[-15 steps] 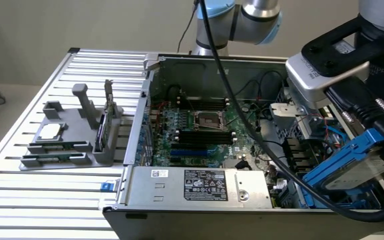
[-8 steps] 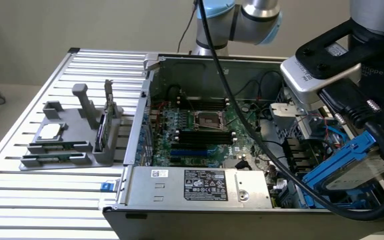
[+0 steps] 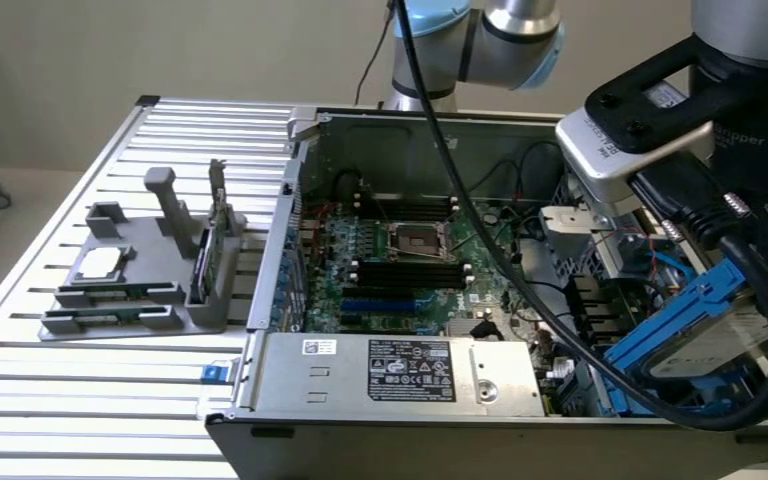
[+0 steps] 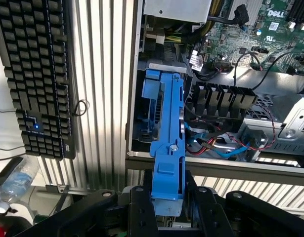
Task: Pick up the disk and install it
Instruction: 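Insert the second disk wire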
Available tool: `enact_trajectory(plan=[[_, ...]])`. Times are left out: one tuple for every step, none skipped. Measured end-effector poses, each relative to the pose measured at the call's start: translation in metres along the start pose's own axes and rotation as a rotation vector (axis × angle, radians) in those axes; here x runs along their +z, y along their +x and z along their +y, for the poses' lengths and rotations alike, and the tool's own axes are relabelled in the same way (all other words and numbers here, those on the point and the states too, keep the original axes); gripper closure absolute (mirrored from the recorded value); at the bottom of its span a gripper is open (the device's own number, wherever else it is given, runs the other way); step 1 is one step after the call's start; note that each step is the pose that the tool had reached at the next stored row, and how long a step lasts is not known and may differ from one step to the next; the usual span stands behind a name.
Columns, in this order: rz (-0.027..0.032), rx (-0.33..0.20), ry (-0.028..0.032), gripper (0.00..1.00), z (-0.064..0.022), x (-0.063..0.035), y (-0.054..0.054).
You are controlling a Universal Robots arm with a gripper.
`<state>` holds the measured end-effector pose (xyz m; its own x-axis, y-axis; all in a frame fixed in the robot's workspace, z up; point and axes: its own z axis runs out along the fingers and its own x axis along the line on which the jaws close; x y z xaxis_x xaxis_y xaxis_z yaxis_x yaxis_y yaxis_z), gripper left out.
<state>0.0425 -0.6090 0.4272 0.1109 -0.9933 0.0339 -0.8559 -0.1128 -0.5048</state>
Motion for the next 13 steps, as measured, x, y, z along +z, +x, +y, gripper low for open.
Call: enact_trajectory(plan=[[0.0001,0.0,0.0,0.66,0.0001,-0.0001,-0.0003],[-0.0001,0.0,0.0001,0.66,0.0001,0.0,-0.0006],[-0.0001,0.0,0.0001,0.66,0.0001,0.0,-0.0009],[0.0003,0.0,0.0013,0.66,0.0001,0.0,-0.0012],[0.0003,0.0,0.0034,0.66,0.0002,0.0002,-0.0014],[0.0006,0.0,0.0067,0.66,0.0003,0.0003,-0.0016],[0.0014,0.0,0.0123,0.66,0.0004,0.0003,-0.0017],[0.0024,-0.001,0.0211,0.66,0.0006,0.0003,-0.0018],[0.0042,-0.001,0.0352,0.66,0.0013,0.0,-0.0019],[0.0061,-0.001,0.0512,0.66,0.0023,-0.0003,-0.0021],[0.0079,-0.002,0.068,0.66,0.0036,-0.0008,-0.0022],[0.0096,-0.002,0.0848,0.66,0.0052,-0.0013,-0.0024],[0.0112,-0.003,0.1004,0.66,0.0072,-0.002,-0.0027]])
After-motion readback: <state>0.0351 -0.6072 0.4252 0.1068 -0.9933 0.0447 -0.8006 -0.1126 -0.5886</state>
